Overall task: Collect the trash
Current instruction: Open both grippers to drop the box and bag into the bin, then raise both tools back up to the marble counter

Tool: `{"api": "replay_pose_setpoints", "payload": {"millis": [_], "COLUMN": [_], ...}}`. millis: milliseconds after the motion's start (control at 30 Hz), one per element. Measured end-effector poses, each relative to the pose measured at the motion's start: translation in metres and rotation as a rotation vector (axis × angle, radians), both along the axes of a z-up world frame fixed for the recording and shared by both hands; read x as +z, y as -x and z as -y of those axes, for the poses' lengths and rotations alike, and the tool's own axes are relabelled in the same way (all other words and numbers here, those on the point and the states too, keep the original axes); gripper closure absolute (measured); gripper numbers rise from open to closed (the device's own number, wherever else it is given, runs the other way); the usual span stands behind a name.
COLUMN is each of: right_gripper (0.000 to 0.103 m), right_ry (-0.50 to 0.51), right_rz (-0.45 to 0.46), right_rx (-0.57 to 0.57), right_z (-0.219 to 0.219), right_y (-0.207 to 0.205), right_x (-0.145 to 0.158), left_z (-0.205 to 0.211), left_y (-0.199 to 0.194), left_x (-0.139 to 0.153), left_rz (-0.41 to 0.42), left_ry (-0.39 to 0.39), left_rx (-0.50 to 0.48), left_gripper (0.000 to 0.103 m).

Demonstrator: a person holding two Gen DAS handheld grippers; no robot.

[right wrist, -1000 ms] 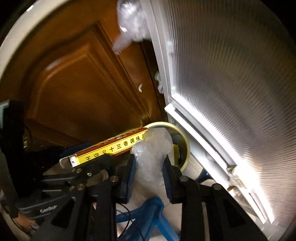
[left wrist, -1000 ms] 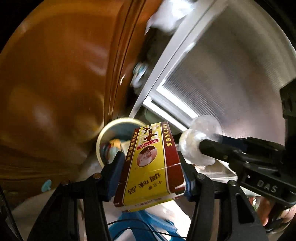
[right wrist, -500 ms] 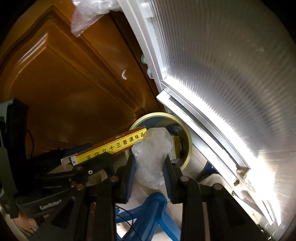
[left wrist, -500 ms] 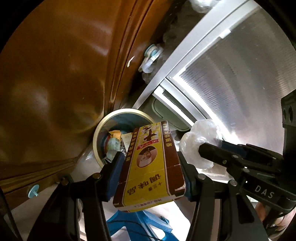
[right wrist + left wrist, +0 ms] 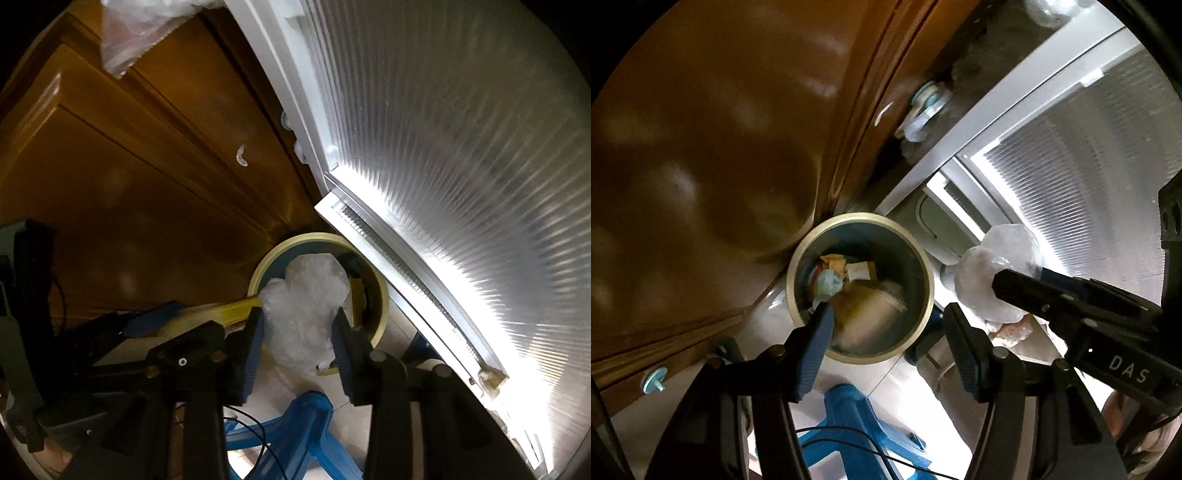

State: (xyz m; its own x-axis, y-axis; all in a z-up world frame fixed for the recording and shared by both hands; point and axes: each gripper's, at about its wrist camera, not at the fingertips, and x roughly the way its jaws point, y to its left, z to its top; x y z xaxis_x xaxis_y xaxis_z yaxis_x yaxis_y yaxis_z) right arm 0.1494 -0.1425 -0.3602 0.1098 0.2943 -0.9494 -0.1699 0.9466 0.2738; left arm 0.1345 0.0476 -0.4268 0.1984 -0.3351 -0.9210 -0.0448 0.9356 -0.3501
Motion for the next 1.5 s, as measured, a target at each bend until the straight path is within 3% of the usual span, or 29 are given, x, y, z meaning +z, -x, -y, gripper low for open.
{"api": "replay_pose_setpoints", "payload": {"millis": [233,333,633,967,1167,1500], "right_gripper": [0.06,0.053,0.051,0.049,0.043,0.042], "right_ry": [-0.009,-0.009,0.004,0.038,0.055,0.013], "right_rz": [-0.004,-0.004,0.01,0.088,0.184,0.44], "right_rx": [0.009,0.003,-0.001,0.01,0.003,0.035], "right_z": [-0.003,-0.005,-0.005,-0.001,0.009,0.014], "right_y": [0.001,0.0,0.004,0.027,0.048,0.085], "right_x": [0.0,-0.003,0.005,0.039,0.085,0.187], "left_z": [-0.006,-0.007,-0.006,0.005,0.009,0.005], "left_y": [0.001,0.001,0.003,0.025,0.043,0.084], "left_x": [-0.006,-0.005,0.002,0.048,0.088,0.184], "left_rz": [-0.015,-0.016,-0.003,0.104,0.18,0.392], "left_ry": [-0.026,-0.033,-0.036,-0.056,-0.014,0.062], "left_rx": [0.008,0.007,-0.012,-0.093,-0.12,-0.122], "left_gripper": [0.033,0.033,0.026,0.013,0.006,0.005]}}
